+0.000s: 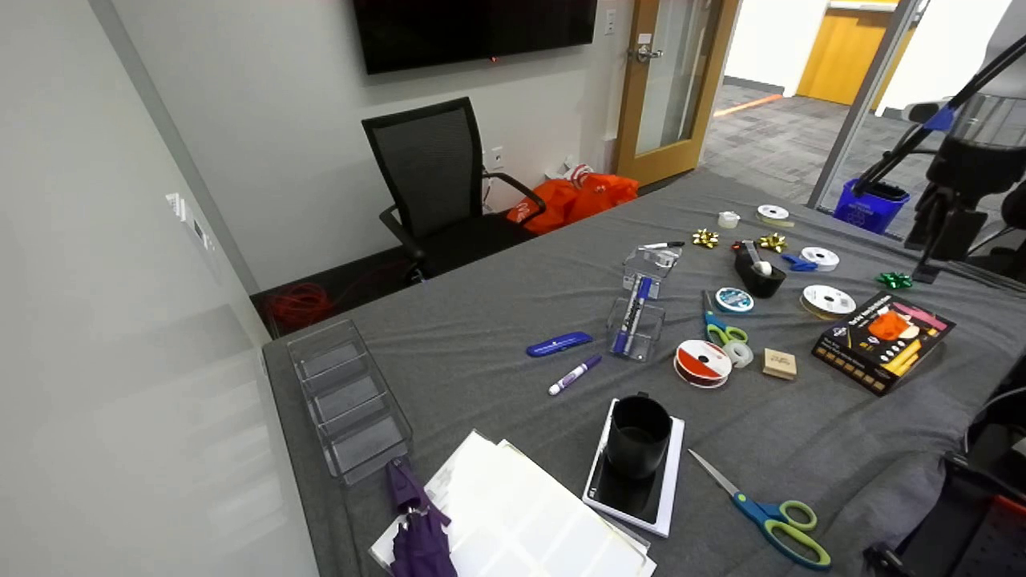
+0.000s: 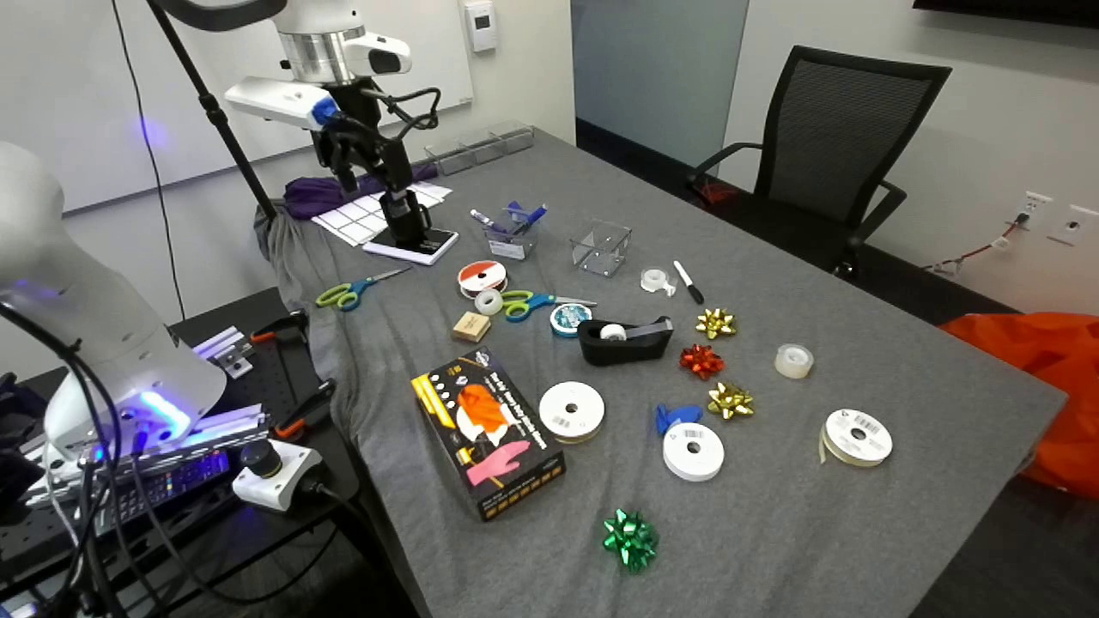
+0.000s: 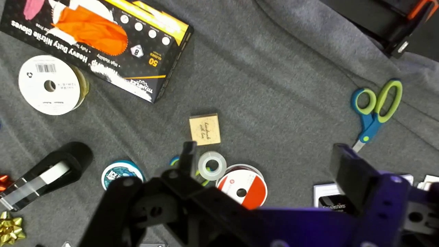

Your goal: Put the block onto the black box

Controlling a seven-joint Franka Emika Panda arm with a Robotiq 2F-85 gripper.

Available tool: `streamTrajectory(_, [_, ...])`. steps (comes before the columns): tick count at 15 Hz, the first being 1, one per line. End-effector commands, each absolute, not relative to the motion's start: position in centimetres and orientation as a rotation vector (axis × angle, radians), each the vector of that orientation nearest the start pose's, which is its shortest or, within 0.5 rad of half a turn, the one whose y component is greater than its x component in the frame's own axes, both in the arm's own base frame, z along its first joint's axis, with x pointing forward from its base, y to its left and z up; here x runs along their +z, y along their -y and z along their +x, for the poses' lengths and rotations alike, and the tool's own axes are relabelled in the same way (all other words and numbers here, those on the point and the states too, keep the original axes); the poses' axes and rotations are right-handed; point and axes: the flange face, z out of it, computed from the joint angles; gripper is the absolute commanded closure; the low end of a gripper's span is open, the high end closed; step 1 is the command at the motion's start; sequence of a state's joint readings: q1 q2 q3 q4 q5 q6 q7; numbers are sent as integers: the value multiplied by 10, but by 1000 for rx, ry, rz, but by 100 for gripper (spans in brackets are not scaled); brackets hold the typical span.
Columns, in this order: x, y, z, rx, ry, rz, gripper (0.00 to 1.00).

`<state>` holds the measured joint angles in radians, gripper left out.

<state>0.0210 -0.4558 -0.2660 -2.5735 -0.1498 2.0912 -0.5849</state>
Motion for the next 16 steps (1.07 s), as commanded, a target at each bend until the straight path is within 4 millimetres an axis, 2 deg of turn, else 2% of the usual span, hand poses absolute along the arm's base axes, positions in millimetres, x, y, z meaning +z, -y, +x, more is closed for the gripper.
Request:
streamTrajectory(1, [409, 101, 380, 61, 694, -3061, 0])
streamTrajectory(3, [410, 101, 381, 59, 695, -3062, 0])
streamTrajectory(4, [401, 101, 383, 61, 696, -3066, 0])
streamTrajectory(6, [377, 102, 389, 98, 725, -3067, 0])
streamTrajectory(10, [332, 101, 413, 58, 687, -3059, 0])
streamTrajectory(16, [266, 108, 443, 13, 803, -3021, 0])
